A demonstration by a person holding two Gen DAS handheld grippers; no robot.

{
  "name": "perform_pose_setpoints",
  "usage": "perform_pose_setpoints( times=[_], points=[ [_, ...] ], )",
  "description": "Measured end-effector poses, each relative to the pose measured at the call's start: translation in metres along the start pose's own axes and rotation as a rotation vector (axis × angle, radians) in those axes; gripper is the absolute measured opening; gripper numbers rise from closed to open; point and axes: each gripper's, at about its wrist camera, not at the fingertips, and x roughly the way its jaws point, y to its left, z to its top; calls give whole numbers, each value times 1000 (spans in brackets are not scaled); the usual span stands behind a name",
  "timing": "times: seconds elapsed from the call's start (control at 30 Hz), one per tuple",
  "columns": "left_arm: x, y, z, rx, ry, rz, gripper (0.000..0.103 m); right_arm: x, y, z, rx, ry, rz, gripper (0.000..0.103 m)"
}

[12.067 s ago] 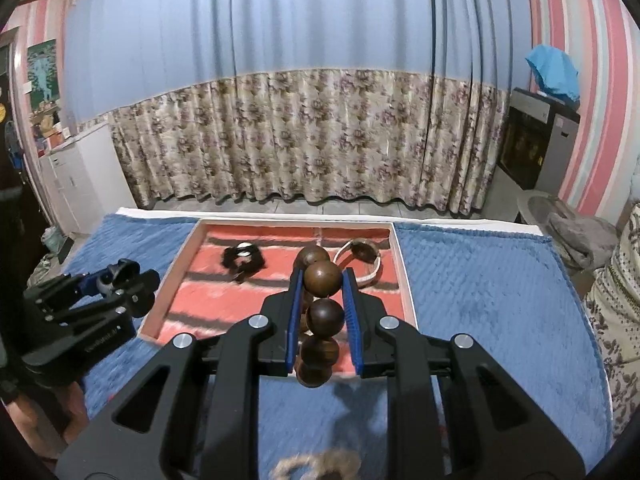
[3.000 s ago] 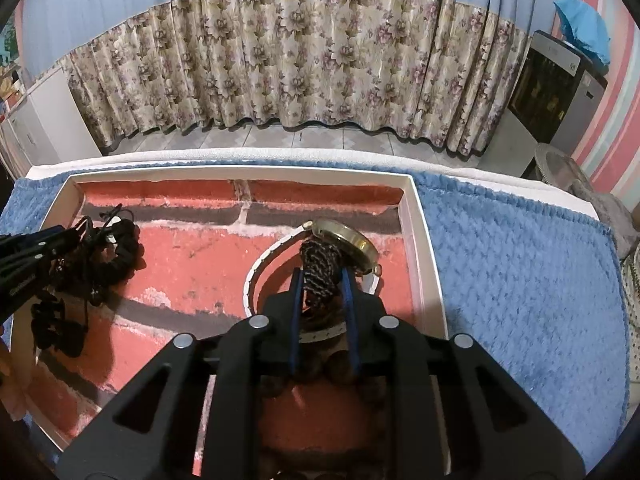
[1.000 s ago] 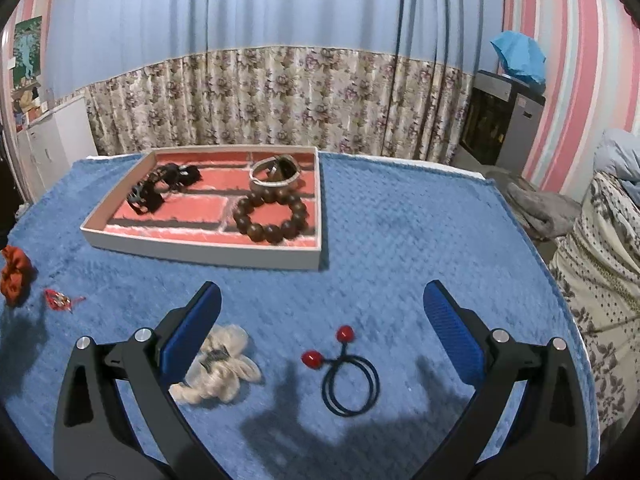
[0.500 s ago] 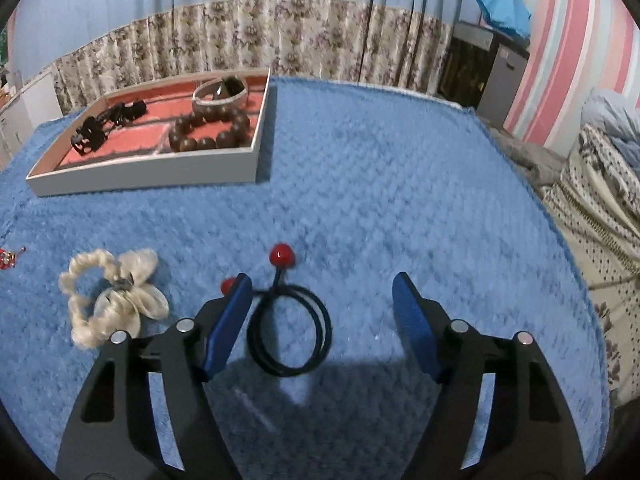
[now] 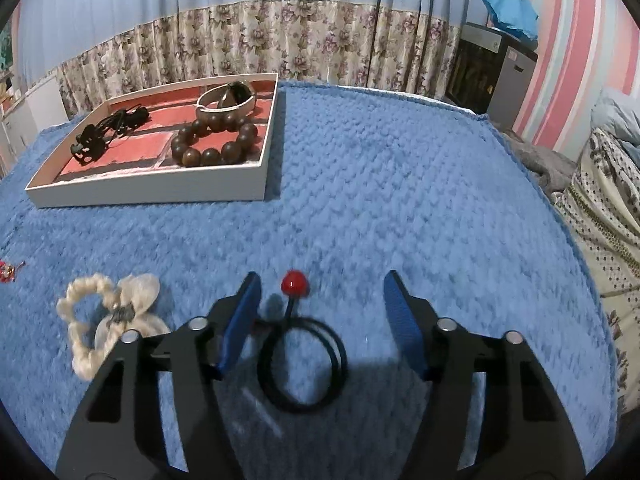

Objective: Organize jewelry
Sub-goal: 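Close the left gripper on the orange scrunchie while the right gripper closes on the red-ball hair tie, then carry the scrunchie with the left gripper while the right gripper carries the hair tie into the tray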

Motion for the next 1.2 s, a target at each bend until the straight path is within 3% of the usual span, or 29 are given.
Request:
perform_pose_setpoints(
  times=[0.27, 0.33, 0.43, 0.77, 1.2],
  points=[
    [9, 2, 1, -4, 24, -1, 61, 14, 5, -3, -5, 29, 21, 33],
    [12, 3, 2, -4, 29, 2, 52, 16, 5, -2, -4, 30, 32, 29],
    [14, 6, 2, -9, 29, 0, 48, 15, 8, -2, -21, 26, 36, 16],
    [6, 3, 4, -2, 3, 7, 32, 9, 8, -2, -18, 6, 24, 16],
    [-35, -24, 31, 36, -78, -22, 30, -24, -6, 19, 14, -62, 31, 16]
  ],
)
